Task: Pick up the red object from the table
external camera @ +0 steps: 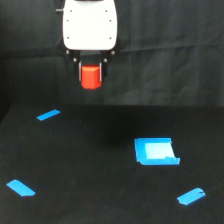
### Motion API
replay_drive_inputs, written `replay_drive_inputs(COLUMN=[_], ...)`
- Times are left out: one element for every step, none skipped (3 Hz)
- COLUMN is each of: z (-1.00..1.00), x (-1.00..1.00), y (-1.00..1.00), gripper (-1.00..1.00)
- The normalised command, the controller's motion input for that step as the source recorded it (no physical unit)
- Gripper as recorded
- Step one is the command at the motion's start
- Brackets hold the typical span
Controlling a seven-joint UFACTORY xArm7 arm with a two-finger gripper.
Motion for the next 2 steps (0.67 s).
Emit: replay_drive_inputs(z=[0.08, 0.04], x=[-0.02, -0.02], y=[-0.06, -0.07], gripper=[-0.99, -0.98])
